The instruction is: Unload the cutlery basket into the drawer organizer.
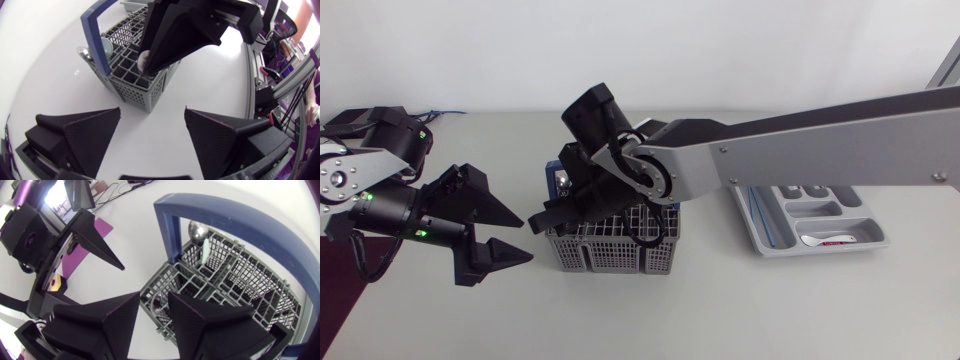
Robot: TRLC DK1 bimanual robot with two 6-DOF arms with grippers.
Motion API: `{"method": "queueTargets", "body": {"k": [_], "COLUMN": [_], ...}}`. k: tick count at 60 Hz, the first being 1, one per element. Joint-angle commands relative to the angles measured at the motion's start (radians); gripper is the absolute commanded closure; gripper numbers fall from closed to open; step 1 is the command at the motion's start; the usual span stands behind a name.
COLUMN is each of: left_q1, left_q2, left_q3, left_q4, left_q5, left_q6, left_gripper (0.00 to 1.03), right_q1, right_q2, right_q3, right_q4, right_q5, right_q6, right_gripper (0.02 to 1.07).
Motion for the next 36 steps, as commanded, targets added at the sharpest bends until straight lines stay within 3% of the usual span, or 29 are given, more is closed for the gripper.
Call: {"method": "queueTargets", "body": {"k": [1,18,36], "left_q1": [0.012,0.017,0.015], "left_q2": [0.021,0.036,0.048], "left_q3": [-0.033,-0.033,-0.036], "left_q4": [0.004,0.007,0.010], "left_q5": [0.019,0.022,0.021], "left_q6": [0.031,0.047,0.054], "left_gripper": [0.06,0.06,0.06], "right_q1": [0.011,0.012,0.011], "right_q2": [0.024,0.033,-0.023], "right_q3": [0.020,0.030,0.029], "right_q4": [0.000,-0.020,-0.062], "right_q5": [0.013,0.036,0.041], "right_q6": [0.036,0.025,-0.004], "right_gripper": [0.74,0.91,0.97]}}
